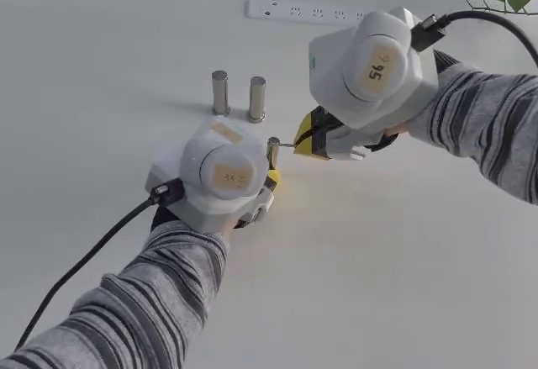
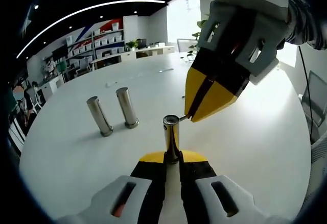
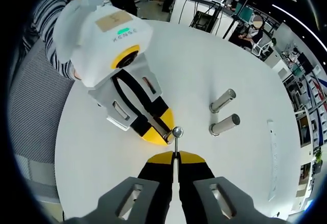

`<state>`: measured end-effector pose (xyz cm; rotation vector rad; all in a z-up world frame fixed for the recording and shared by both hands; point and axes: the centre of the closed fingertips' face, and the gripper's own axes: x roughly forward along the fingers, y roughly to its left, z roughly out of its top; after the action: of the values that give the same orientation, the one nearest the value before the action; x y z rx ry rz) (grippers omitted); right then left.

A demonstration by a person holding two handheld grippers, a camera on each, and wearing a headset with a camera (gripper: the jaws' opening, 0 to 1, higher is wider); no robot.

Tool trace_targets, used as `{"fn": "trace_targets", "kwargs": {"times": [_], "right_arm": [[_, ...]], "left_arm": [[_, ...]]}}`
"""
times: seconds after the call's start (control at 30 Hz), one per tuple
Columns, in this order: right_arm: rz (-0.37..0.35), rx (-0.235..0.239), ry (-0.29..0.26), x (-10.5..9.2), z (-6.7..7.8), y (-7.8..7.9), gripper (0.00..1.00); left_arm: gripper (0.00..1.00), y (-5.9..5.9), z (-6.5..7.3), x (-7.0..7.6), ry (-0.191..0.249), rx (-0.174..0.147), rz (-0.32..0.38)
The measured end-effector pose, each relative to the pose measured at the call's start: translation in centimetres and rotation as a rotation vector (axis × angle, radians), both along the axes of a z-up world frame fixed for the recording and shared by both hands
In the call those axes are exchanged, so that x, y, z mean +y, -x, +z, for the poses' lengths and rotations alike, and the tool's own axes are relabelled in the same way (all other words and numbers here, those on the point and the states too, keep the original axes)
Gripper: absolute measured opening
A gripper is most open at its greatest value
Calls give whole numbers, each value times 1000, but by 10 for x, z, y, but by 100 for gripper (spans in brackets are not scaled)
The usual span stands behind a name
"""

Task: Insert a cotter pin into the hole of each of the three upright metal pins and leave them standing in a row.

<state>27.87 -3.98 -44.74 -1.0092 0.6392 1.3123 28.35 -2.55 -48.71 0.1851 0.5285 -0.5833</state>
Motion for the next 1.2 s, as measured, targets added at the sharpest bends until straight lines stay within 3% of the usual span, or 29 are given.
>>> {"fn": "trace_targets", "kwargs": {"times": [0.4, 0.63, 0.7, 0.87, 0.97, 1.2], "right_arm": [[11, -14, -9, 10, 0, 2, 0], [0, -4, -54, 15, 2, 4, 0], [-6, -5, -75, 16, 5, 4, 4], [9, -49, -16, 5, 5, 1, 7], [1, -40, -16, 0, 5, 3, 5], [-35, -4, -79, 5, 7, 4, 0]], "left_arm": [[5, 0, 0, 0, 2, -5, 5], [5, -1, 0, 0, 2, -7, 14], [5, -1, 0, 0, 6, -5, 17], [5, 0, 1, 0, 7, -3, 22], [5, 0, 1, 0, 5, -3, 18], [5, 0, 0, 0, 11, 5, 15]]}}
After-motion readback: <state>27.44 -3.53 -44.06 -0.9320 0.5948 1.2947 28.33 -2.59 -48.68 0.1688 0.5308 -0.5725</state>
